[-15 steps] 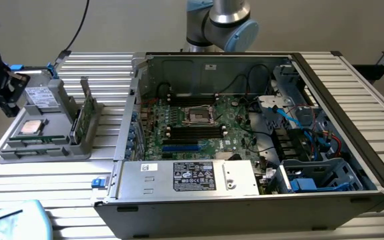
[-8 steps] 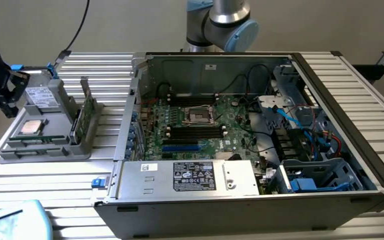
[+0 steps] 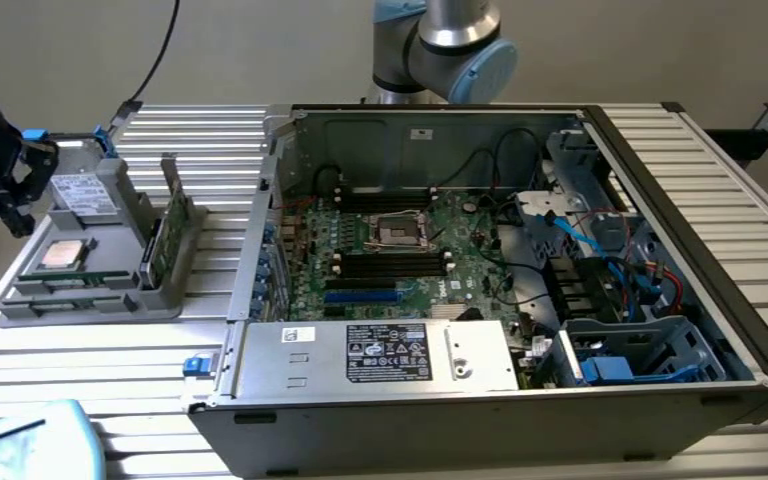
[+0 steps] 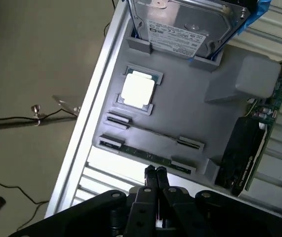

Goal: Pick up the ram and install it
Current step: 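Pick up the ram and move it above insertion slot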

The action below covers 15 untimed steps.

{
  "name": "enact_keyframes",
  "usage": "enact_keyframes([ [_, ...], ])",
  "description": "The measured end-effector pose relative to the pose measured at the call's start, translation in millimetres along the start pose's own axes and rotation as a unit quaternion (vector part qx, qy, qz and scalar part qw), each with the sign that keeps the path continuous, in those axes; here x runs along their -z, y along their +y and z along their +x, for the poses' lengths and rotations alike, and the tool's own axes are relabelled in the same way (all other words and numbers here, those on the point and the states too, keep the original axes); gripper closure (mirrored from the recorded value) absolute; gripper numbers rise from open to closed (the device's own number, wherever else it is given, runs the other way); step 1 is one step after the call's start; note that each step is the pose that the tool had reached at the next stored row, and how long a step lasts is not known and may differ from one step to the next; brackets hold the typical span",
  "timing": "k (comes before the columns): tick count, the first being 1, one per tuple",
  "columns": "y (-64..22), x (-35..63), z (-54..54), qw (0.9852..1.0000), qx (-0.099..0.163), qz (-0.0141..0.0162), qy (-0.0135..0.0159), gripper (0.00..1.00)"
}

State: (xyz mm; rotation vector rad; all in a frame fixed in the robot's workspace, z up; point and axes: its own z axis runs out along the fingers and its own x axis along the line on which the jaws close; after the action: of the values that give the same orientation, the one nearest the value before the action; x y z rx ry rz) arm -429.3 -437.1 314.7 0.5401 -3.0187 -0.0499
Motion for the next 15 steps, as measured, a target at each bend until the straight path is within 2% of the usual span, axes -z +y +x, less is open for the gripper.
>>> enact_keyframes([
  [3, 0.0, 0.0, 0.0, 0.9996, 0.027, 0.0019, 0.001, 0.9],
  [7, 0.0, 0.5, 0.0, 0.998, 0.063, 0.0044, 0.0024, 0.9],
  [11, 0.1, 1.9, 0.0, 0.995, 0.099, 0.0068, 0.0038, 0.9],
  [15, 0.2, 3.8, 0.2, 0.9907, 0.135, 0.0093, 0.0055, 0.9],
])
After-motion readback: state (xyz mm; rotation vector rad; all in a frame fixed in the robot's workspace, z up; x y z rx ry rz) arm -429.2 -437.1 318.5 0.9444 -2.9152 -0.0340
